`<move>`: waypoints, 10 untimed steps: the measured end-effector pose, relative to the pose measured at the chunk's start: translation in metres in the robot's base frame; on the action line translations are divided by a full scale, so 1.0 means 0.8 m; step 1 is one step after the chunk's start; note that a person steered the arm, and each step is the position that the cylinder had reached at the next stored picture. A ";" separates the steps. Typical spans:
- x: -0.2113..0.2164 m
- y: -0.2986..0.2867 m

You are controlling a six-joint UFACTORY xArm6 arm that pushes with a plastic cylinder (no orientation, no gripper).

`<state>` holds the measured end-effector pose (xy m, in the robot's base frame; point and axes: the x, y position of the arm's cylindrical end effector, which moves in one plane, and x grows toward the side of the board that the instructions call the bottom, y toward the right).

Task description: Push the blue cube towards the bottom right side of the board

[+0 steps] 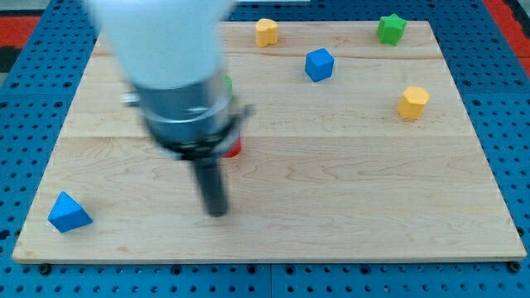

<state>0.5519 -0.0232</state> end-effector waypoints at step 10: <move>-0.291 0.125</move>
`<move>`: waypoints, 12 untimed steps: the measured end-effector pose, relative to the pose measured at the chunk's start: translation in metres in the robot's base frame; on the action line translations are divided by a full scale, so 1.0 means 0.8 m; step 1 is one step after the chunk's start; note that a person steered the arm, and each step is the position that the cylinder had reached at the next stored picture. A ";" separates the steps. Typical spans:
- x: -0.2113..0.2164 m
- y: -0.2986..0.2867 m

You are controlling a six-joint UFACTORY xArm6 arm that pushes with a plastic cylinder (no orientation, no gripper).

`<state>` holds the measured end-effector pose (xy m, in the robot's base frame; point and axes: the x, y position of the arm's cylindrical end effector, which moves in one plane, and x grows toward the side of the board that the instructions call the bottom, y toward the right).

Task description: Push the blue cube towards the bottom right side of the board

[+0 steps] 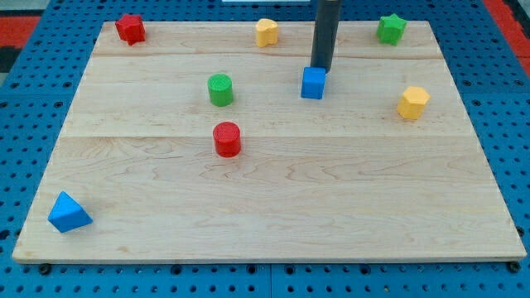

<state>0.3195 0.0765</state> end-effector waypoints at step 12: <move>0.273 0.068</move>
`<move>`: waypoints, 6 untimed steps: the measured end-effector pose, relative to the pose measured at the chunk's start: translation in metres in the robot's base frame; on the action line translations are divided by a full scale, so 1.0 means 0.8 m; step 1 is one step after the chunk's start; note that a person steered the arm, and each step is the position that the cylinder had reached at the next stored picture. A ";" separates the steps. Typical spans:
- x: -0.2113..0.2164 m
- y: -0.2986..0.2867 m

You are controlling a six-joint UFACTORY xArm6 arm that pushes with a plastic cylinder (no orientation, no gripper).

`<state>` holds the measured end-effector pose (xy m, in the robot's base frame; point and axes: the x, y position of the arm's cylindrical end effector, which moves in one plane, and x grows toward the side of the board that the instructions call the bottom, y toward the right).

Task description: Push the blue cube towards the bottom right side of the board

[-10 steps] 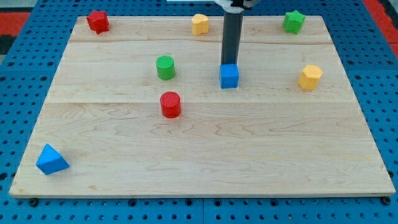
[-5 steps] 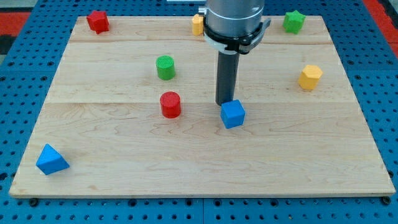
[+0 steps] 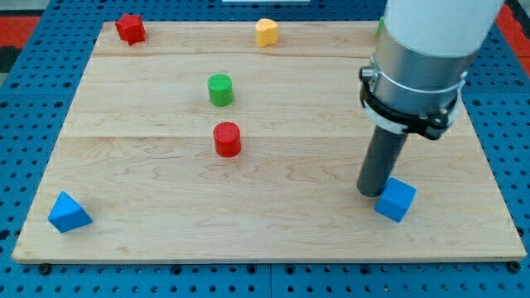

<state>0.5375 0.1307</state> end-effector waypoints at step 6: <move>-0.085 -0.005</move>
